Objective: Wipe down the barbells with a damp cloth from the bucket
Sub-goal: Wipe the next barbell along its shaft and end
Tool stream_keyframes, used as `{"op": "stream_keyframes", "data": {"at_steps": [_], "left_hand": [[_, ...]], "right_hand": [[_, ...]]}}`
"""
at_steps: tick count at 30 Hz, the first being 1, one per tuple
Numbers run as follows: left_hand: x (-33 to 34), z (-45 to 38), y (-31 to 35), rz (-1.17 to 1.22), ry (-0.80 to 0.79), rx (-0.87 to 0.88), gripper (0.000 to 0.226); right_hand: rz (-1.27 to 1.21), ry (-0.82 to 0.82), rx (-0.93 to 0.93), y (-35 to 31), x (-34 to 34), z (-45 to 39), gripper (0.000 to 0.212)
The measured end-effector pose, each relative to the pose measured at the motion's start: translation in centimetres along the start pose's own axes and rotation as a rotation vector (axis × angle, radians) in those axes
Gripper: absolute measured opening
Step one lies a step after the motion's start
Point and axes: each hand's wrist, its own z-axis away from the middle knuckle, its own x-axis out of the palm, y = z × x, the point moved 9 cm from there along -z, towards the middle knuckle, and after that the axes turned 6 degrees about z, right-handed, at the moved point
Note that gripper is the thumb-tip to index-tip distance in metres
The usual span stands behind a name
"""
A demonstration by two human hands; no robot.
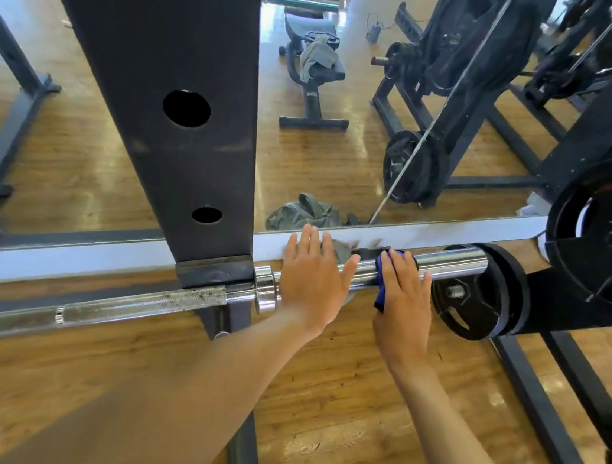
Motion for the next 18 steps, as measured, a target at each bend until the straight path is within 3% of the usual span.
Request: {"op": "stream_keyframes", "data": {"at_steps": [4, 9, 13, 14, 17, 18], "left_hand": [[0.3, 0.8, 0.5, 0.018, 0.041, 0.038, 0.08], [0.0, 1.3, 0.7, -0.001, 0.021, 0.074, 0.084], [0.1, 1.5, 1.1, -0.072, 0.031, 0.135, 0.081], [0.1, 1.4, 1.1, -0.072, 0.03, 0.149, 0.08], [0.2, 1.7, 1.4, -0.072, 0.039, 0.197, 0.08], [0.2, 1.8, 1.3, -0.065, 0.049, 0.202, 0.08]], "right_hand": [[-0.019, 0.019, -0.241, -3.9, 0.8, 1.3, 0.077], [0.015, 0.004, 0.071, 0.1, 0.0, -0.8, 0.078], [0.005, -0.003, -0.239, -3.2, 0.5, -0.2, 0.074], [0.048, 0.0, -0.251, -2.4, 0.6, -0.7, 0.076], [0.053, 0.011, -0.035, 0.9, 0.0, -1.8, 0.076], [0.025, 0.008, -0.056, 0.2, 0.3, -1.8, 0.073]]}}
